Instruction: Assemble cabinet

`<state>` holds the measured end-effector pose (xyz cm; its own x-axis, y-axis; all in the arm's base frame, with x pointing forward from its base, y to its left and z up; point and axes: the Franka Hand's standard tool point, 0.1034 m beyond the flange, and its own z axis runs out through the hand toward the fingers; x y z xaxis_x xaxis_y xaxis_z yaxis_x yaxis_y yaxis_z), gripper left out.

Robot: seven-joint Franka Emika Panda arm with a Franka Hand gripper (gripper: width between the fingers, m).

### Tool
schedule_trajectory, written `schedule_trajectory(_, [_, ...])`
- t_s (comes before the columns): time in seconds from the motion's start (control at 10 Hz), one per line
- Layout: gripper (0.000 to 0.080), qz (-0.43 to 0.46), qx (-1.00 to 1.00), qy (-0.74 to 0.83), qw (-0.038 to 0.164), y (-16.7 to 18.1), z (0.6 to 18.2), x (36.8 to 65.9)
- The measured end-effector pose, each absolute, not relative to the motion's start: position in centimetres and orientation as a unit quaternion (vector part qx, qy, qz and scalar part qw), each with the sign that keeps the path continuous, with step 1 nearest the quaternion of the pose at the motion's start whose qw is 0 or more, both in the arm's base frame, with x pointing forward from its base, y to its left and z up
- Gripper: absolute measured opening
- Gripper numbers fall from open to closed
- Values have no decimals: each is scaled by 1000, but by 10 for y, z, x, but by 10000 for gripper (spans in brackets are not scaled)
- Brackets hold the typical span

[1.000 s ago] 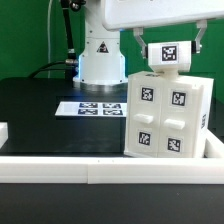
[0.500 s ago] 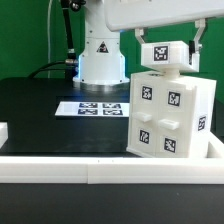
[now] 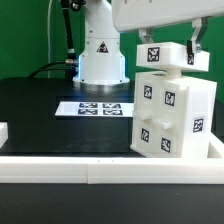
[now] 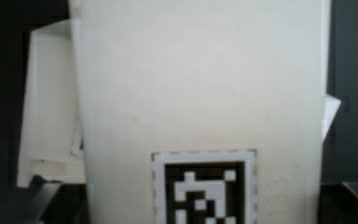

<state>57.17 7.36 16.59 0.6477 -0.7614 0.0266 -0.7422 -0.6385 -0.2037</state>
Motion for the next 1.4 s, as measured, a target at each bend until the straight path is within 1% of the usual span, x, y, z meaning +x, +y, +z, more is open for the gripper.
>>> schedule_trajectory(0.3, [560,-42,-853,512,99,77,165,571])
schedule_trajectory(0.4, [560,-35,-829,548,106,77,165,571])
schedule_trajectory(0.8, [560,-22,-774,624,109,77,164,571])
schedule_trajectory(0.9, [560,-15,-740,663,112,78,164,571])
schedule_trajectory(1.4, [560,6,-654,747,118,78,164,570])
